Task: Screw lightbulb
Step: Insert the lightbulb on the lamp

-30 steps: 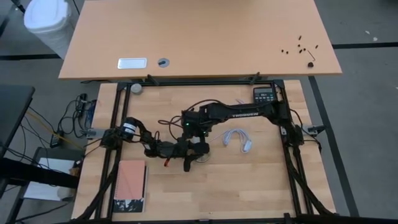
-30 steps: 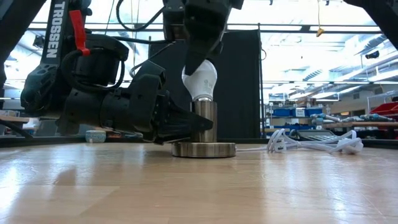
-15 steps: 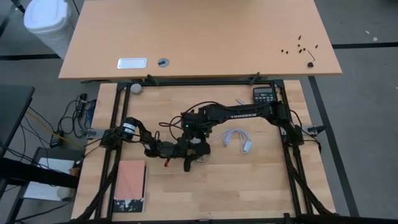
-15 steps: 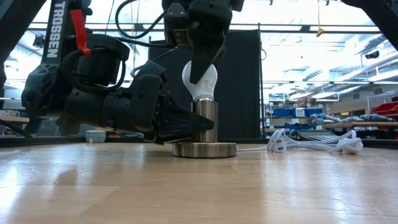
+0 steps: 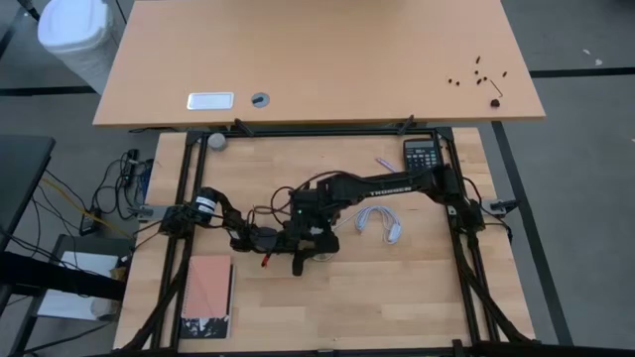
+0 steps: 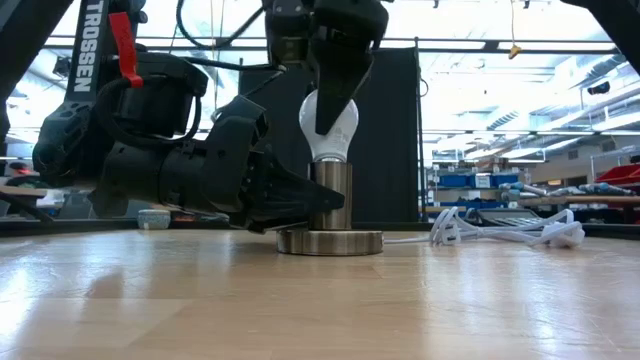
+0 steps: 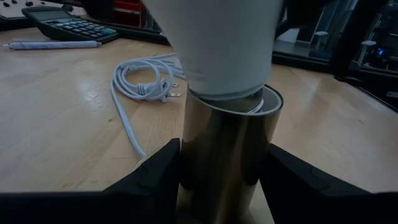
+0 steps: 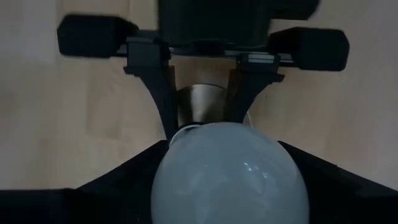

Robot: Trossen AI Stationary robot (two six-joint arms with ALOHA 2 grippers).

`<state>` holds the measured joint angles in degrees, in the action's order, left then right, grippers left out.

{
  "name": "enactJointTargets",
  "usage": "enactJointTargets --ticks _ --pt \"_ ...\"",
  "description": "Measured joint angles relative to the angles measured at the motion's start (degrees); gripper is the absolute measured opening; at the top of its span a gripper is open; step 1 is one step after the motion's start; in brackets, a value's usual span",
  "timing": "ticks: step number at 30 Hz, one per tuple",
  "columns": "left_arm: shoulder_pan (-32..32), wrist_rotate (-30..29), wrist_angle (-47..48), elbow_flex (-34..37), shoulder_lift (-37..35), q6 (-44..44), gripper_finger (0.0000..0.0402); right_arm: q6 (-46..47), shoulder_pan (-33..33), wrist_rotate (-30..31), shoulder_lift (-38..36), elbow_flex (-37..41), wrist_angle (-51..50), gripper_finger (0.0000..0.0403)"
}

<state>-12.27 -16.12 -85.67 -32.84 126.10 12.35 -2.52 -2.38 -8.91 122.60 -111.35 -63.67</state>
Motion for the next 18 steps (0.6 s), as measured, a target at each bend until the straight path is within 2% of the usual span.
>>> enactJointTargets --ticks 7,18 --pt "0.00 -0.22 -0.02 0.00 0.02 0.16 0.0194 -5.28 -3.32 7.28 -0.04 -0.05 -0.27 0.0286" --pt "0.17 1.60 -0.88 0.02 0.04 -0.10 0.0194 -10.20 -4.25 6.04 0.20 -4.35 -2.03 0.0286"
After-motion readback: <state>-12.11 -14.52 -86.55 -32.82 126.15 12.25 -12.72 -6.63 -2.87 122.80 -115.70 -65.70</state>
